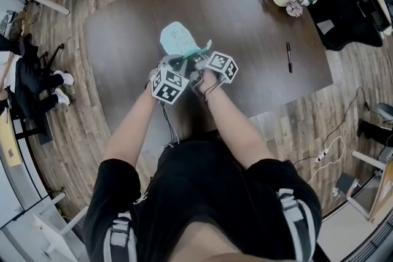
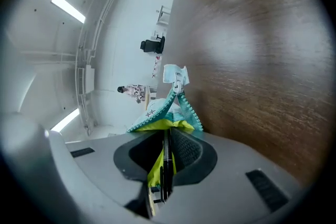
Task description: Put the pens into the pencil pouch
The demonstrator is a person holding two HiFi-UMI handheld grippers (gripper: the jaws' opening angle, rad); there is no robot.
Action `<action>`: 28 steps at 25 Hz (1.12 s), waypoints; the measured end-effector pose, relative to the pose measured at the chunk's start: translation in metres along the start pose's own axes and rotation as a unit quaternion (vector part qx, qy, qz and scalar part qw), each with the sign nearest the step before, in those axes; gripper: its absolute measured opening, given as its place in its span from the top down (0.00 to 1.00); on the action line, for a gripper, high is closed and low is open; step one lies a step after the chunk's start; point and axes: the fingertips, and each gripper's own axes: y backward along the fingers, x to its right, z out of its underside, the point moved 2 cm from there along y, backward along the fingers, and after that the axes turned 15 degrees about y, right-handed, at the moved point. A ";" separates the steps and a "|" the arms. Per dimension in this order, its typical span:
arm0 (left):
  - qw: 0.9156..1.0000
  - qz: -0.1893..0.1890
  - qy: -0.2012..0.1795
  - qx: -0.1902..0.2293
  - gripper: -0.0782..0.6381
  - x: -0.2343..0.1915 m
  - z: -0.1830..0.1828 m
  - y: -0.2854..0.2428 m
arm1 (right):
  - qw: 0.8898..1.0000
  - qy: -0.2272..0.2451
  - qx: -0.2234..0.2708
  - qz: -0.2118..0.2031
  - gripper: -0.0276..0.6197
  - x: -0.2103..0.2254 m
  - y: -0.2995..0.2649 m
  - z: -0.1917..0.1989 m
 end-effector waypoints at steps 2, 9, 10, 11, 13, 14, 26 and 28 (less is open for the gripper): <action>1.000 -0.001 0.000 0.000 0.87 -0.001 0.000 0.000 | 1.000 0.025 -0.006 0.003 0.89 -0.001 0.000 0.000; 1.000 -0.004 0.014 0.001 0.87 -0.006 0.001 0.000 | 0.978 0.190 -0.066 0.045 0.71 -0.009 0.002 0.010; 1.000 -0.005 0.013 0.002 0.87 -0.006 0.001 0.000 | 0.972 0.217 -0.071 0.052 0.68 -0.010 0.004 0.011; 1.000 -0.005 0.012 0.002 0.87 -0.006 0.001 0.001 | 0.964 0.246 -0.075 0.059 0.66 -0.012 0.006 0.013; 1.000 -0.007 0.012 0.003 0.87 -0.007 0.000 0.000 | 0.947 0.301 -0.079 0.073 0.63 -0.013 0.011 0.014; 1.000 -0.007 0.013 0.003 0.87 -0.007 0.000 0.000 | 0.939 0.325 -0.079 0.079 0.63 -0.014 0.015 0.014; 0.999 -0.013 0.041 0.005 0.87 -0.013 0.000 -0.007 | 0.829 0.545 0.070 0.105 0.71 -0.051 0.114 -0.040; 0.999 -0.016 0.038 0.006 0.87 -0.012 -0.001 -0.008 | 0.798 0.577 0.136 0.110 0.80 -0.076 0.146 -0.062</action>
